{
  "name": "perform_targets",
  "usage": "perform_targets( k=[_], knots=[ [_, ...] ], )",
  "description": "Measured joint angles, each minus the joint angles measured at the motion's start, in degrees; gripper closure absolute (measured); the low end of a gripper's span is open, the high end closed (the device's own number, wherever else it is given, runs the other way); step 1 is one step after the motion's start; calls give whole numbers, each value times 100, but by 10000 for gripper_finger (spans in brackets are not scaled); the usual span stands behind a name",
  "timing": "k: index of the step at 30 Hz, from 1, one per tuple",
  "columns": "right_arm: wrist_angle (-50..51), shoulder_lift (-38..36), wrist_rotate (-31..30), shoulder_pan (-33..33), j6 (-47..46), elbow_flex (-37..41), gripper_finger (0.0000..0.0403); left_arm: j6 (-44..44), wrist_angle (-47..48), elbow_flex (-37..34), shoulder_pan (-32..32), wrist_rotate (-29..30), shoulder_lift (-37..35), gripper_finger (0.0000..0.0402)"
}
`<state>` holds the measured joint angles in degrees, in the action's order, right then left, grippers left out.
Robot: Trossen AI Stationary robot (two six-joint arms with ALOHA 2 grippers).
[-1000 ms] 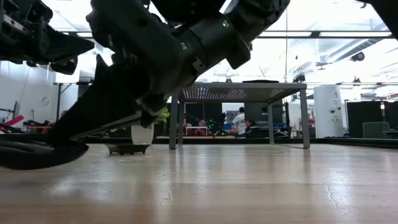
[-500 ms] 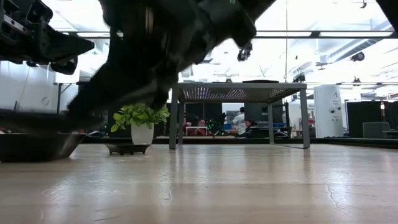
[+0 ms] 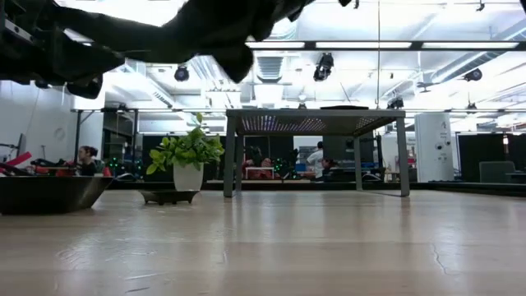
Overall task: Pick & Place Mini shaped plates
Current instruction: Stack the drop shaped plate on top of the other drop shaped plate on the shelf
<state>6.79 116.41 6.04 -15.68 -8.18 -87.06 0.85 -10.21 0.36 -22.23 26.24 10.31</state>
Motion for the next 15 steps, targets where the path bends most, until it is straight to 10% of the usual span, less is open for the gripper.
perform_targets(
  k=[15],
  knots=[
    [552,-2680,-1394,370,-653,2015,395,0,4,0,1,0,0,401]
  ],
)
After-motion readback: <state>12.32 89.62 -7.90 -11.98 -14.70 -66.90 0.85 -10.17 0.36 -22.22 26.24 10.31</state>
